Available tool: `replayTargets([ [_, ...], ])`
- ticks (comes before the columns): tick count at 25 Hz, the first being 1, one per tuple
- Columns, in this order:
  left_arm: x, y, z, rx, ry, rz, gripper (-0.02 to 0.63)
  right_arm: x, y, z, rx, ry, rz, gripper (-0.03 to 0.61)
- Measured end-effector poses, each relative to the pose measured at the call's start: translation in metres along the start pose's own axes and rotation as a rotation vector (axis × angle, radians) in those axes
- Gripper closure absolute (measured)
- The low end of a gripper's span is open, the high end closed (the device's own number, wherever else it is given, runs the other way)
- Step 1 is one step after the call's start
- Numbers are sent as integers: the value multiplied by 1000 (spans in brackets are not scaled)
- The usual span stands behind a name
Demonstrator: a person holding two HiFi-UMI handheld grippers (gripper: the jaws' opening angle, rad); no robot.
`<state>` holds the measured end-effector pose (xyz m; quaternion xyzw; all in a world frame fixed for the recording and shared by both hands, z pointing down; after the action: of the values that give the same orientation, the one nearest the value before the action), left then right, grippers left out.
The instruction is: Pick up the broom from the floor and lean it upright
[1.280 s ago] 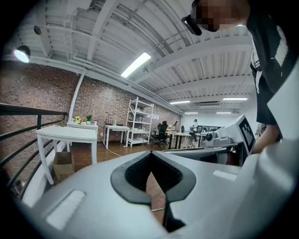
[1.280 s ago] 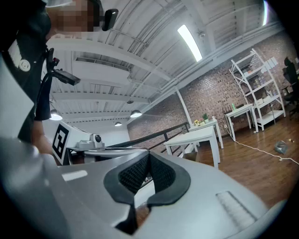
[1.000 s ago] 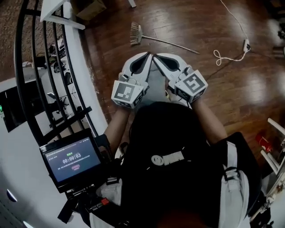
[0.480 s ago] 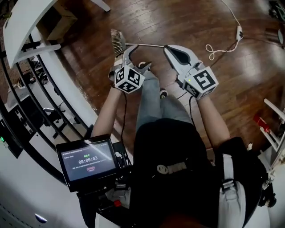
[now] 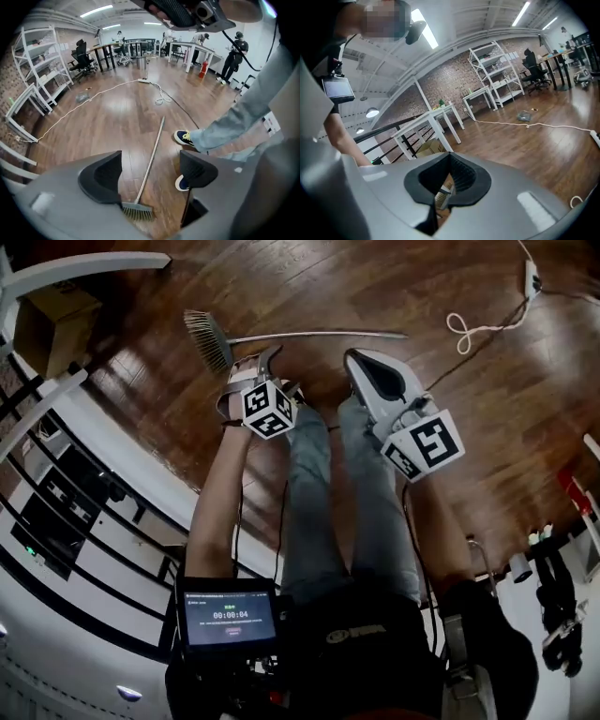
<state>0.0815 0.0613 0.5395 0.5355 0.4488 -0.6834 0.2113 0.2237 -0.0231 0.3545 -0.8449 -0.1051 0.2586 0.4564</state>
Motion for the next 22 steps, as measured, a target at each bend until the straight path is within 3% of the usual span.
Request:
replayTargets([
  [5,-154,-54,5,27,-51,60,227,-35,-104,-71,20,-31,51,577],
  [11,-315,-118,7,-46,-93,183,243,-61,-204,-131,47,-41,124,577],
  [15,-357,-140,3,-147,-108,284,347,-63,-232,-145,30,-54,135,578],
  [19,-358,-136,4,-174,-118,320,352,-63,-235,-141,3,-55,146,577],
  [21,-359,-133,4,-236,-108,346,518,-66,-233,-138,9,-47,142,577],
  [22,-358,-132,3,-260,-104,349,522,-67,-230,-136,10,-39,136,578],
])
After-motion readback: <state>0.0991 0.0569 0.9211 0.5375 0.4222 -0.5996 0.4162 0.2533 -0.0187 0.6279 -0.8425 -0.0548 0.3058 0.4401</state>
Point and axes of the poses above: the fingertips, and each gripper's own axes: x backward along the fingers, z to its left, y out of its top, the point moved 6 cm from there along x, backward along the fingers, and after that the axes turned 3 degrees about x, right-handed, at the moved point
